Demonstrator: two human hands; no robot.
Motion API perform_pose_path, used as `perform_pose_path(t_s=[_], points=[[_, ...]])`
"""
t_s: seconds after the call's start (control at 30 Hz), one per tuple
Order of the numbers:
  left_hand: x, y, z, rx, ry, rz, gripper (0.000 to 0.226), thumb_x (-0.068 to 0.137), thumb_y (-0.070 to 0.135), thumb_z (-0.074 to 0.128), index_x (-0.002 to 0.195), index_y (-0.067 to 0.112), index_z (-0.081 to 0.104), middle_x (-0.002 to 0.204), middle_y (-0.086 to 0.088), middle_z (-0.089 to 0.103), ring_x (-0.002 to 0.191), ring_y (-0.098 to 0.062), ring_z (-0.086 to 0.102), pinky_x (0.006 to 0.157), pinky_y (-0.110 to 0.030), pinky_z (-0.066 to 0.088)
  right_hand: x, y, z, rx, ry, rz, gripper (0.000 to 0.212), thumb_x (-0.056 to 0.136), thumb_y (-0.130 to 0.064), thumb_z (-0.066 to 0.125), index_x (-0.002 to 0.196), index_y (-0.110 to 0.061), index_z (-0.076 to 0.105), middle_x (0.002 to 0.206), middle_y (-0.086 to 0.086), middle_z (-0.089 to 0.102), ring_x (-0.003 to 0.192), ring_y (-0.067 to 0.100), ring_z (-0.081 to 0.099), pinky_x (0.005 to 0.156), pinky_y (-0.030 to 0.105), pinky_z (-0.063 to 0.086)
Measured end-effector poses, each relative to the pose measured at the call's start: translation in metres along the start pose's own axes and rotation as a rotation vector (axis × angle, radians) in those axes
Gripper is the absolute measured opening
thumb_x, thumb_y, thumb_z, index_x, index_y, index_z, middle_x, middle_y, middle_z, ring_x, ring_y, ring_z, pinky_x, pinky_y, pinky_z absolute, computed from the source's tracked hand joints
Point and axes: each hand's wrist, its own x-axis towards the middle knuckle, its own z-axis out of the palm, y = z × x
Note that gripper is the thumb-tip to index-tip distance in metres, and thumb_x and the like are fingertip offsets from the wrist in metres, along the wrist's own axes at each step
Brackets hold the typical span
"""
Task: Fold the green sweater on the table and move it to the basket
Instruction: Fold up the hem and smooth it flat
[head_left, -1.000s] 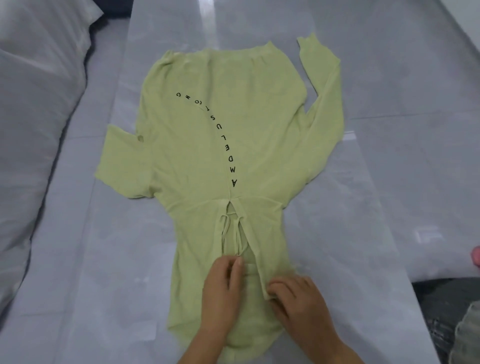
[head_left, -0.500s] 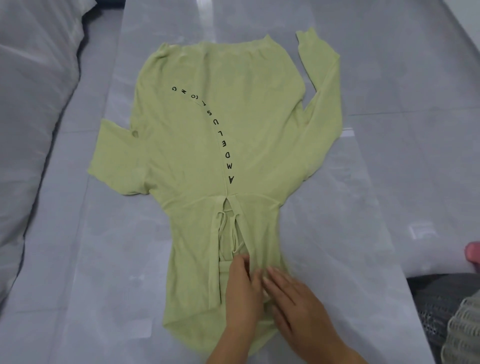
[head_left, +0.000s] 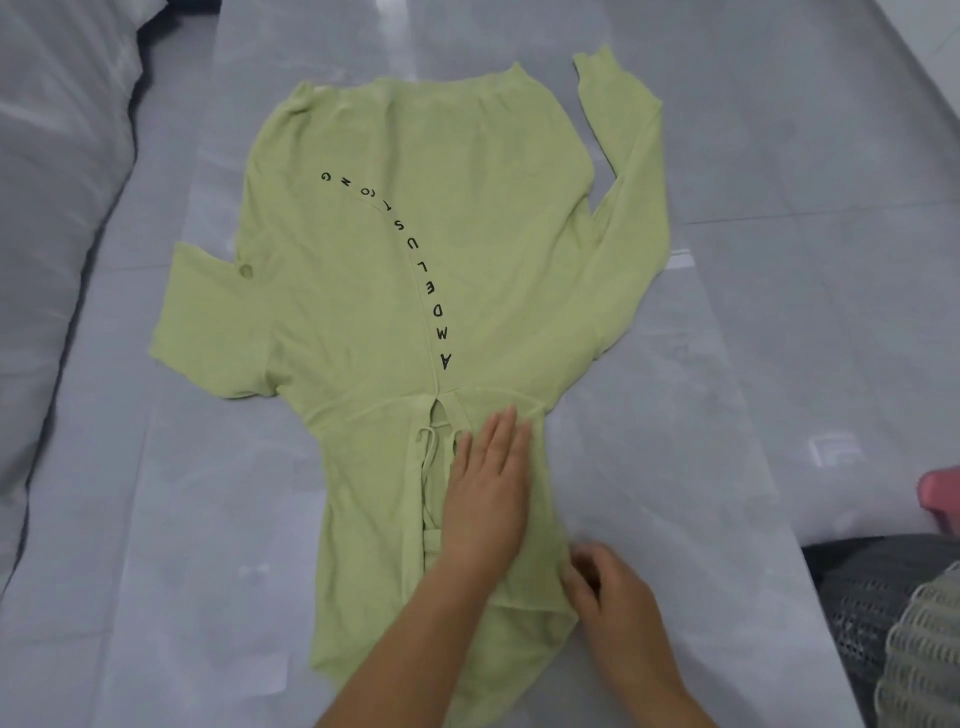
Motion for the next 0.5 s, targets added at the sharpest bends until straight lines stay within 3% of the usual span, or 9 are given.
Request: perform_pose_path(t_s=[0.07, 0.13, 0.23, 0.27, 0.33, 0.4, 0.5], points=[[0.014, -0.013, 0.006, 0.112, -0.071, 0.034, 0.050, 0.090, 0.034, 0.032, 0.129, 0.009, 0.051, 0.137, -0.008, 0.052, 0.126, -0.023, 0.049, 0.105, -0.037, 0.021, 0.000, 0.000, -0.002, 0.073, 0.002, 0.080, 0.022, 0.082, -0.018, 0.067, 0.067, -0.030, 0.056, 0.064, -0.011, 0.065, 0.068, 0.002, 0.059, 0.061, 0.012, 0.041], [0.014, -0.023, 0.016, 0.174, -0.102, 0.073, 0.058, 0.097, 0.045, 0.018, 0.136, 0.009, 0.041, 0.142, -0.009, 0.045, 0.135, -0.022, 0.033, 0.111, -0.036, 0.011, -0.008, 0.007, -0.005, 0.121, 0.020, 0.166, 0.034, 0.082, -0.015, 0.067, 0.055, -0.032, 0.055, 0.056, -0.023, 0.062, 0.061, -0.009, 0.055, 0.055, 0.008, 0.038], [0.013, -0.027, 0.019, 0.206, -0.074, 0.112, 0.062, 0.097, 0.050, 0.007, 0.139, 0.012, 0.031, 0.146, -0.009, 0.041, 0.136, -0.020, 0.023, 0.113, -0.037, 0.006, -0.024, 0.017, -0.006, 0.088, -0.006, 0.242, 0.039, 0.081, -0.020, 0.068, 0.053, -0.046, 0.057, 0.049, -0.028, 0.055, 0.055, -0.008, 0.053, 0.056, 0.009, 0.039], [0.014, -0.026, 0.017, 0.203, -0.066, 0.121, 0.061, 0.097, 0.051, 0.007, 0.139, 0.013, 0.031, 0.146, -0.009, 0.041, 0.136, -0.021, 0.023, 0.113, -0.038, 0.007, -0.027, 0.015, -0.007, 0.048, -0.044, 0.244, 0.036, 0.082, -0.026, 0.066, 0.057, -0.050, 0.056, 0.051, -0.026, 0.056, 0.057, -0.005, 0.054, 0.058, 0.012, 0.040], [0.012, -0.019, 0.012, 0.180, -0.049, 0.133, 0.060, 0.097, 0.049, 0.008, 0.139, 0.015, 0.036, 0.146, -0.007, 0.040, 0.137, -0.021, 0.023, 0.112, -0.041, 0.009, -0.026, 0.008, -0.010, -0.077, -0.091, 0.250, 0.021, 0.085, -0.037, 0.060, 0.064, -0.038, 0.059, 0.064, -0.015, 0.063, 0.073, 0.007, 0.060, 0.067, 0.025, 0.044], [0.004, -0.012, 0.014, 0.152, -0.040, 0.153, 0.060, 0.098, 0.047, 0.009, 0.139, 0.015, 0.038, 0.148, -0.004, 0.036, 0.138, -0.020, 0.024, 0.111, -0.045, 0.013, -0.020, 0.002, -0.016, -0.172, -0.105, 0.228, 0.018, 0.088, -0.040, 0.055, 0.075, -0.030, 0.063, 0.085, -0.006, 0.068, 0.088, 0.015, 0.061, 0.068, 0.028, 0.040], [-0.012, -0.008, 0.024, 0.170, -0.115, 0.197, 0.059, 0.098, 0.047, 0.007, 0.141, 0.017, 0.033, 0.150, -0.001, 0.029, 0.138, -0.021, 0.031, 0.109, -0.046, 0.017, -0.015, 0.000, -0.024, -0.218, -0.124, 0.189, 0.021, 0.088, -0.042, 0.053, 0.069, -0.033, 0.054, 0.080, -0.009, 0.061, 0.089, 0.015, 0.061, 0.065, 0.026, 0.036]])
